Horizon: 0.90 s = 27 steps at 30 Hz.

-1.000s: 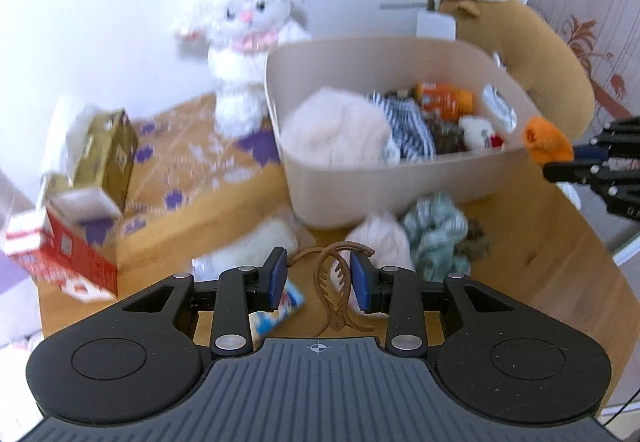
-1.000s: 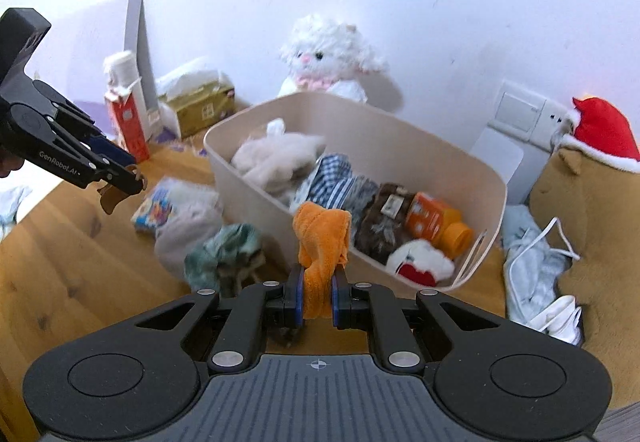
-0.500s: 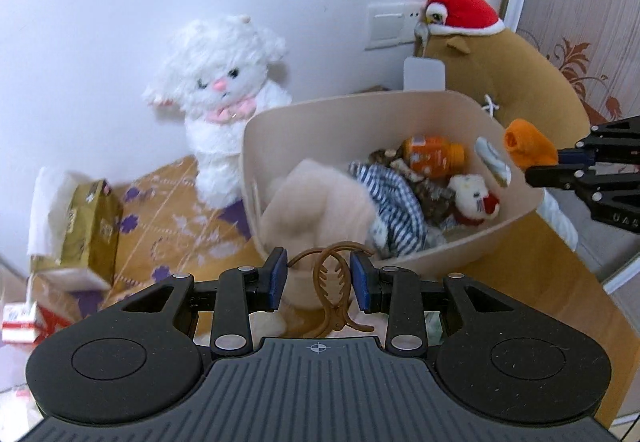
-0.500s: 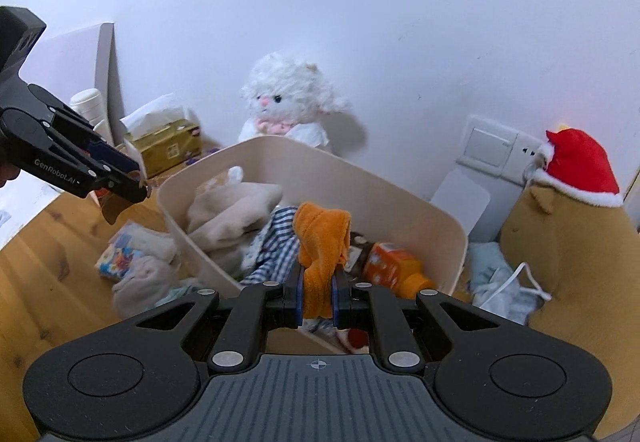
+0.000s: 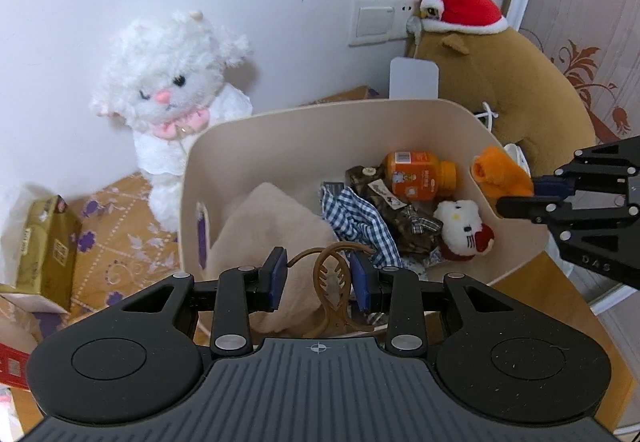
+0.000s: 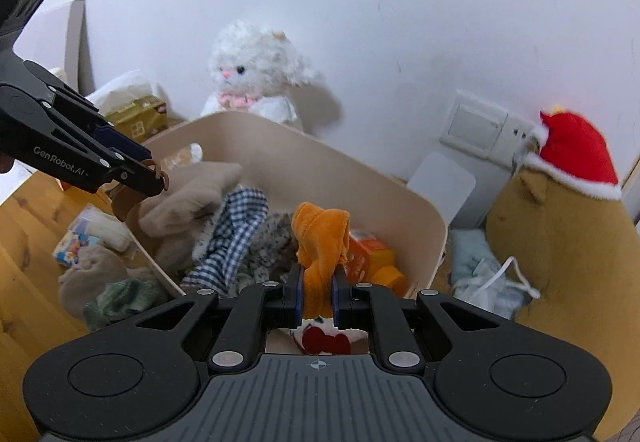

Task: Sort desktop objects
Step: 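Carry the claw clip and orange sock over the basket and open both tools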

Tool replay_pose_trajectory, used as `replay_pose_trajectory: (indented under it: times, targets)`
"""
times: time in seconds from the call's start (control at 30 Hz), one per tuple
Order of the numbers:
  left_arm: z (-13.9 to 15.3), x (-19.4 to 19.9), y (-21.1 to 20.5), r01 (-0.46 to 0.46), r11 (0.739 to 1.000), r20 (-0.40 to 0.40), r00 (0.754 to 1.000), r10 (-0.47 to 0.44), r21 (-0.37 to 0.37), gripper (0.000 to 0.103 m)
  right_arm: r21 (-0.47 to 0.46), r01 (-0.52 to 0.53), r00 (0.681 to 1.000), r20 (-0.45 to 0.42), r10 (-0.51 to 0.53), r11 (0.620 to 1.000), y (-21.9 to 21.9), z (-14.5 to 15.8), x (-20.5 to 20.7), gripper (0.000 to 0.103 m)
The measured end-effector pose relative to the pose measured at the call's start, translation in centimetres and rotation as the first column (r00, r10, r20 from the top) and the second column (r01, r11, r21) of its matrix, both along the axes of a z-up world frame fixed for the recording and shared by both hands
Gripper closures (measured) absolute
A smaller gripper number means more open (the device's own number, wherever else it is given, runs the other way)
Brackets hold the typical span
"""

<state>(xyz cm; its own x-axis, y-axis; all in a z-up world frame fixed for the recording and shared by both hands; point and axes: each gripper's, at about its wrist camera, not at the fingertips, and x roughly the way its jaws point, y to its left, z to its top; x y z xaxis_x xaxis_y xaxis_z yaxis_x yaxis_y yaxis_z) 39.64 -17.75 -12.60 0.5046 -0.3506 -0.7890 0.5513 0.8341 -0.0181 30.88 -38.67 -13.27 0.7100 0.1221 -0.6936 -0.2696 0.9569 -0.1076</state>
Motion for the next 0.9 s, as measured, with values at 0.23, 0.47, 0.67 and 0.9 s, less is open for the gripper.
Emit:
replay_pose_trajectory:
  times: [0.23,0.47,0.67,0.9]
  targets:
    - [-2.3,1.3,-0.6,-0.024,0.999,-0.056,0.998,0.025,0.034,0.068,0.015,0.014,0.997,-0.075,-0.013,1.0,-0.6,-2.1,1.6,0.089]
    - [-3.2,1.6,-1.1,-0.02,0.998,-0.069,0.997,0.024,0.057,0.068,0.014,0.036,0.994,-0.104,-0.034,0.999,-0.6,-3.0,2.0,0.072]
    - [-3.2,1.3,-1.1,-0.018,0.997,-0.075,0.997,0.023,0.072,0.06,-0.021,0.057,0.993,-0.104,-0.059,0.998,0.0,-2.9,1.9,0.049]
    - [-2.3,-0.1,-0.4,-0.028,0.997,0.01,1.0,0.027,0.069,0.037,-0.024,0.081,0.995,-0.06,-0.083,0.996,0.4,-1.8,0.8,0.026]
